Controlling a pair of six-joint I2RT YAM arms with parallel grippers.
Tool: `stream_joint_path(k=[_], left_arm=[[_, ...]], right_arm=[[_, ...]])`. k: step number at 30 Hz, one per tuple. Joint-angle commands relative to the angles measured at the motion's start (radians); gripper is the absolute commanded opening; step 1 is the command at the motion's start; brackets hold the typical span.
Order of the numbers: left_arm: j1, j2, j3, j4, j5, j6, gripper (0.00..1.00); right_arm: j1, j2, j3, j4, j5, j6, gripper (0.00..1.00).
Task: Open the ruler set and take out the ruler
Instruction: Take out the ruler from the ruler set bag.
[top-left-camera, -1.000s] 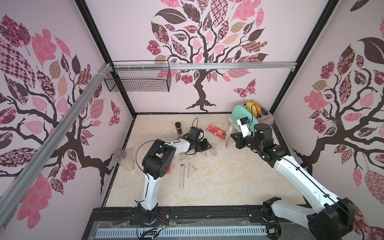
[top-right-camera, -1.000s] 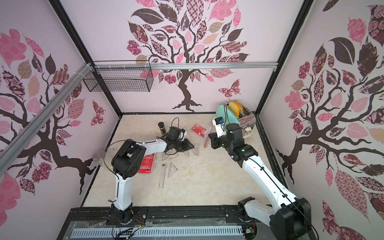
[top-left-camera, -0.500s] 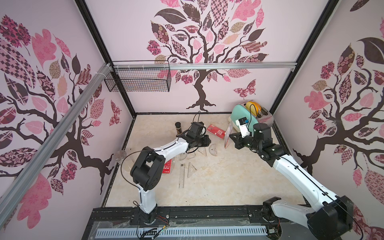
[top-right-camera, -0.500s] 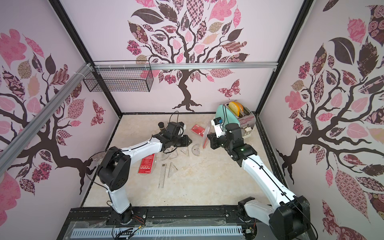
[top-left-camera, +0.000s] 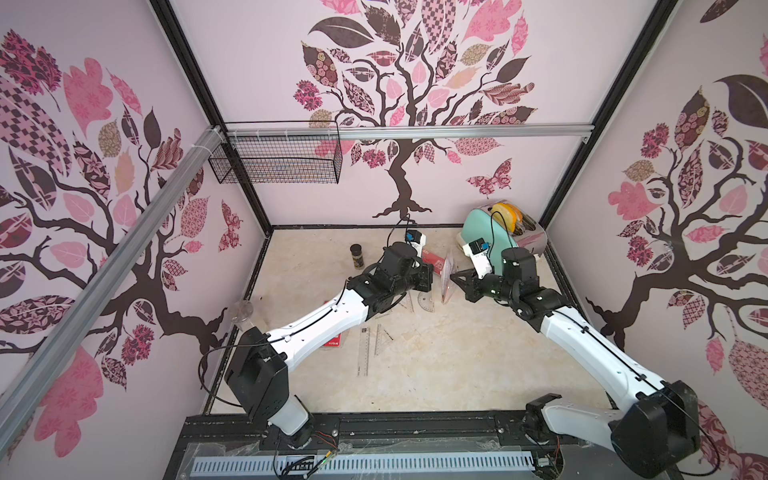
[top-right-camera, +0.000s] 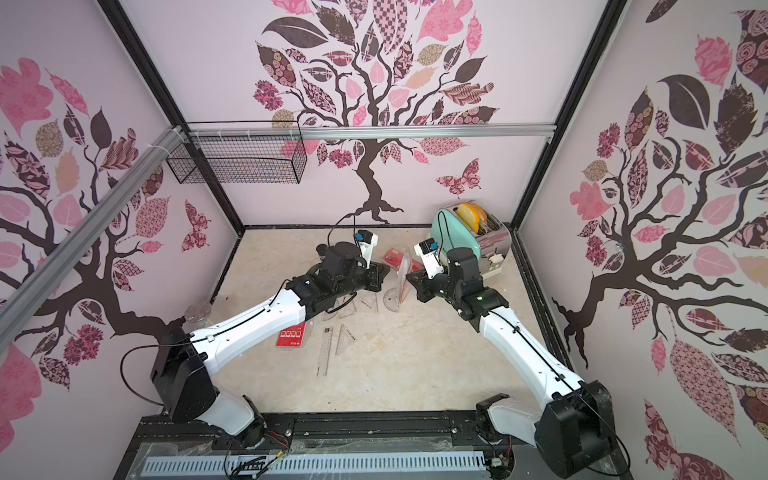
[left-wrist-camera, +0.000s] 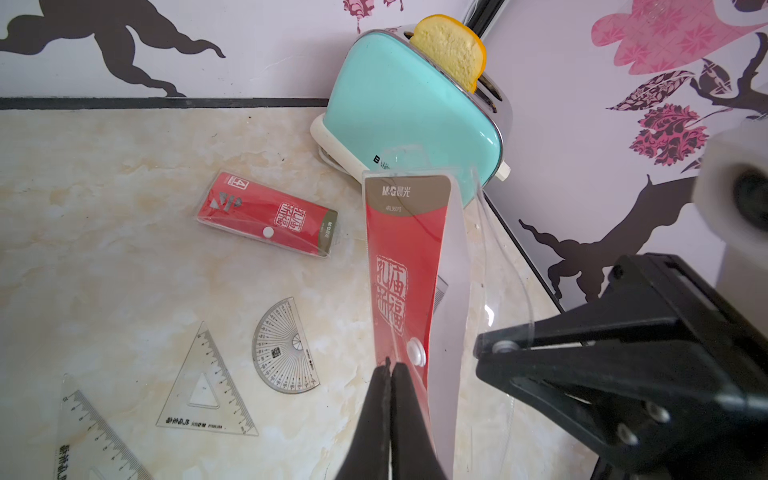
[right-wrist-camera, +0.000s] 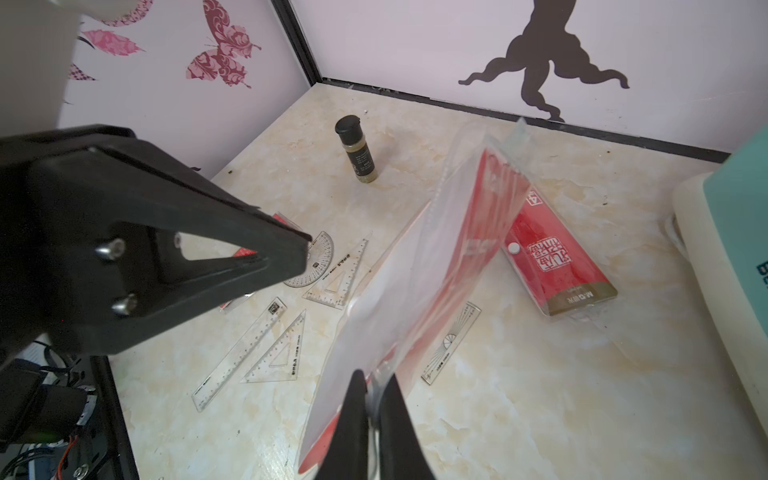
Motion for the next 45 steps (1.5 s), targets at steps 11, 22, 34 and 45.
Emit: stream_joint_path(k=[11, 22, 34, 45], left_arm=[[-0.025, -0.019, -0.049, 0.064, 0.043, 0.006, 0.0], [-0.051, -0.082, -0.072, 0.073, 0.02, 0.016, 0.0], [-0.051, 0.008, -0.036, 0.062, 0.02, 0.005, 0.0], [-0.051, 0.006, -0.042, 0.059, 0.0, 0.012, 0.13]], right_arm=[[-0.005, 0.016, 0.005, 0.032, -0.096, -0.038, 0.0], [-0.005, 0.035, 0.011, 0.031, -0.103, -0.04, 0.0], [-0.005, -0.001, -0.008, 0.05, -0.186, -0.066, 0.0], [-0.005, 0.002, 0.004, 0.028, -0.225, -0.099, 0.0]])
